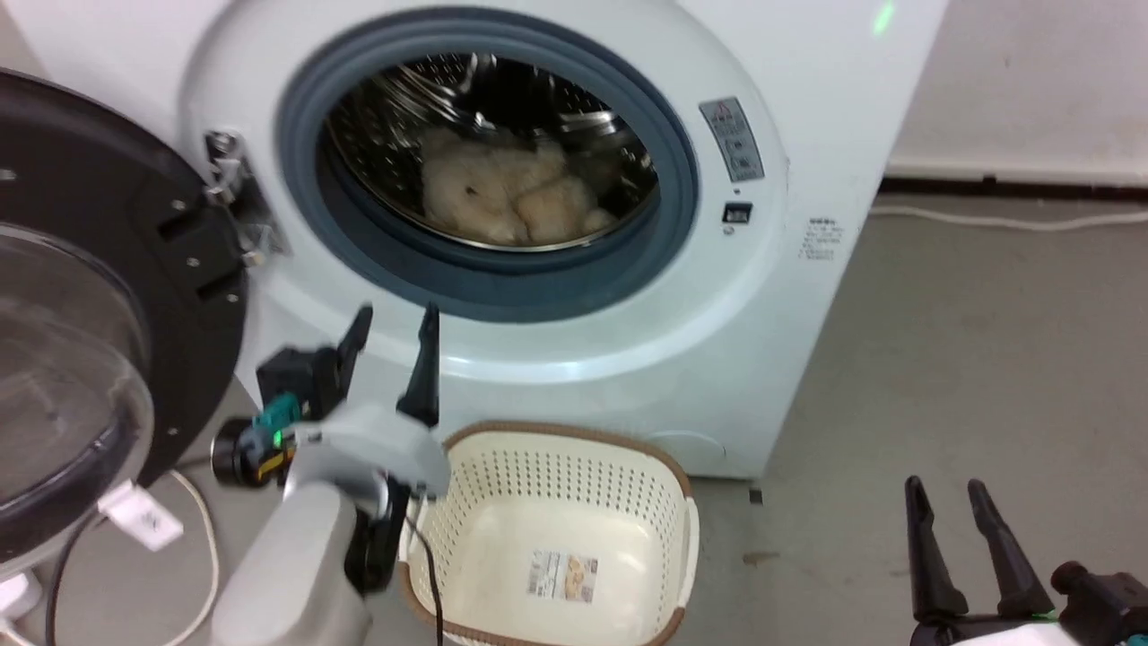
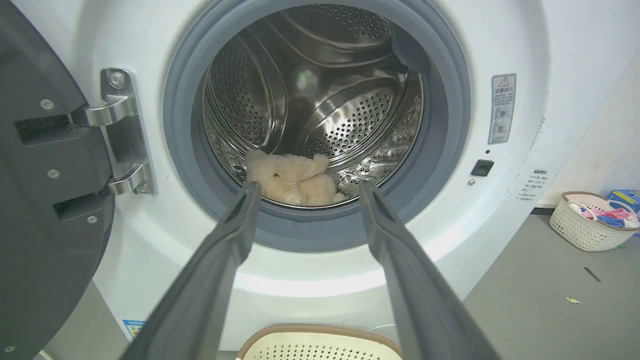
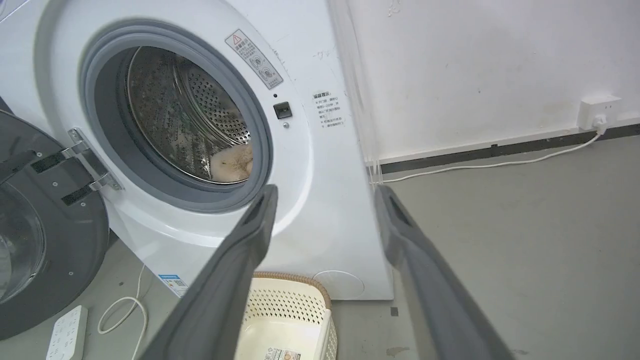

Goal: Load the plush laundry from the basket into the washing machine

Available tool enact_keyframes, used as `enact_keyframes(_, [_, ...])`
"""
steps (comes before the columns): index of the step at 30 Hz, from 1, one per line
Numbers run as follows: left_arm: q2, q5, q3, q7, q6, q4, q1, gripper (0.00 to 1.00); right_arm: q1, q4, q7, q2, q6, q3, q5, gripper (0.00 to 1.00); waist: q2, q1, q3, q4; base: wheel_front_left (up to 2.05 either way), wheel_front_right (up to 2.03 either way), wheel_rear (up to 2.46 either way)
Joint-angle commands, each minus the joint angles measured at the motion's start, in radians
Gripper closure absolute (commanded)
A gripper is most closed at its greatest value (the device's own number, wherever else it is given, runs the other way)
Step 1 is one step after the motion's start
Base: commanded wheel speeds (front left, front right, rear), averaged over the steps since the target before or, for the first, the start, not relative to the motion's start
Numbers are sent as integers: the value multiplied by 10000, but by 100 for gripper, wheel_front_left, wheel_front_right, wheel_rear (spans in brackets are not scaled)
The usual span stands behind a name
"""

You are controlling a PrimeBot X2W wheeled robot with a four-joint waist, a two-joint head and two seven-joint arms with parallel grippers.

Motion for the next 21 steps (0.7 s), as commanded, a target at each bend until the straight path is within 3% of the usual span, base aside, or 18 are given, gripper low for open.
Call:
enact_keyframes(1, [60, 68, 10, -51, 51, -89, 221, 0, 150, 39, -42, -4, -7, 12, -60, 0, 0, 2, -200, 120, 0, 0, 0])
enact_keyframes(14, [485, -104, 65, 169, 747, -1916, 2941, 0, 414, 202, -42, -4, -7, 165, -314, 0, 0, 2, -713, 191, 0, 0, 0])
enact_keyframes(21, [644, -180, 306, 131, 1360, -2908, 4232, 0, 839, 292, -42, -4, -7, 197, -514, 0, 0, 2, -874, 291, 0, 0, 0])
